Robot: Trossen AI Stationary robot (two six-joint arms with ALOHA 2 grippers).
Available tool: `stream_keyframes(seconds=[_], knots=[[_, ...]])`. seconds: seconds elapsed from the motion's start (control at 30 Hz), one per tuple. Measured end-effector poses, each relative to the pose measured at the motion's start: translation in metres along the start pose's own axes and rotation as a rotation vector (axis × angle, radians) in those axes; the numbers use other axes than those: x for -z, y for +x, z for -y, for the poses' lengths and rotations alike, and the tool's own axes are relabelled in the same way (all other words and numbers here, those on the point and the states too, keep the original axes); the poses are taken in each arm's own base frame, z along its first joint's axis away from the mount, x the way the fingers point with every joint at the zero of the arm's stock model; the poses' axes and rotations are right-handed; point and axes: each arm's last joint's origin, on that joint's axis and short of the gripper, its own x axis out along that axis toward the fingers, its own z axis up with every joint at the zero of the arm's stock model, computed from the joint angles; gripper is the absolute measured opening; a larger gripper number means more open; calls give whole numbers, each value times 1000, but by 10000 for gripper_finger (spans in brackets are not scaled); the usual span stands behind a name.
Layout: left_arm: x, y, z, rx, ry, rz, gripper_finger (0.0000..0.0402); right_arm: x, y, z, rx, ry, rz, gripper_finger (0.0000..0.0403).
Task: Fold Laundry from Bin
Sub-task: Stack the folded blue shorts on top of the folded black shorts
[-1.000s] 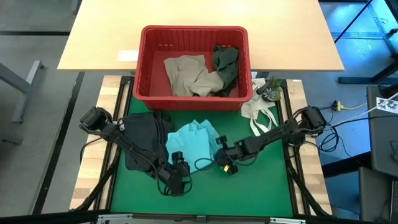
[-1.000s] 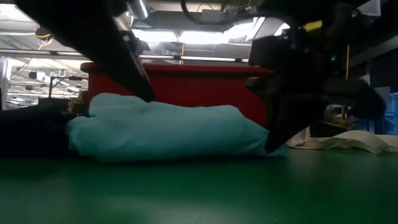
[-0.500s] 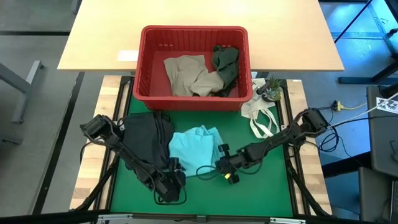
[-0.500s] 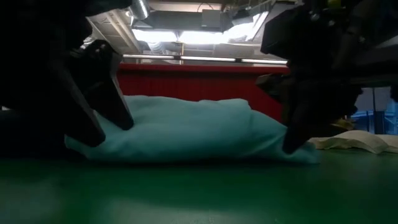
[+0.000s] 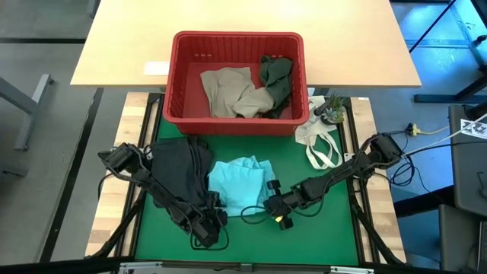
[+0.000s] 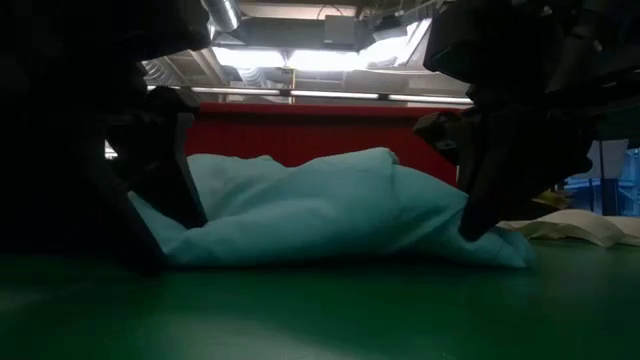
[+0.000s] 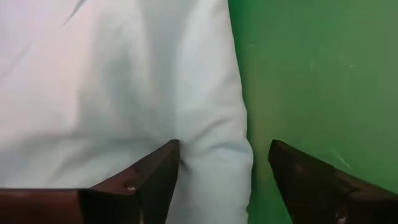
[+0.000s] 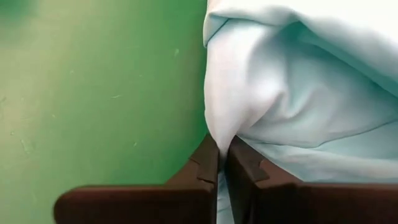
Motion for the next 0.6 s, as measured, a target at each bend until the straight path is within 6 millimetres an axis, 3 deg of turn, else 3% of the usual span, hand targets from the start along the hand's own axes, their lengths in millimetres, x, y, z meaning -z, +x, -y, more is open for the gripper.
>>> stream_keyframes(seconds=[0.2, 0.5, 0.6], knots=[[0, 1, 1, 2, -1, 2, 185, 0, 0, 0, -1, 2, 1, 15], [0, -1, -3, -8, -55, -3, 18, -1, 0, 0, -2, 24, 5, 16], [-2, -7, -6, -7, -58, -1, 14, -1, 0, 0, -2, 30, 6, 16]])
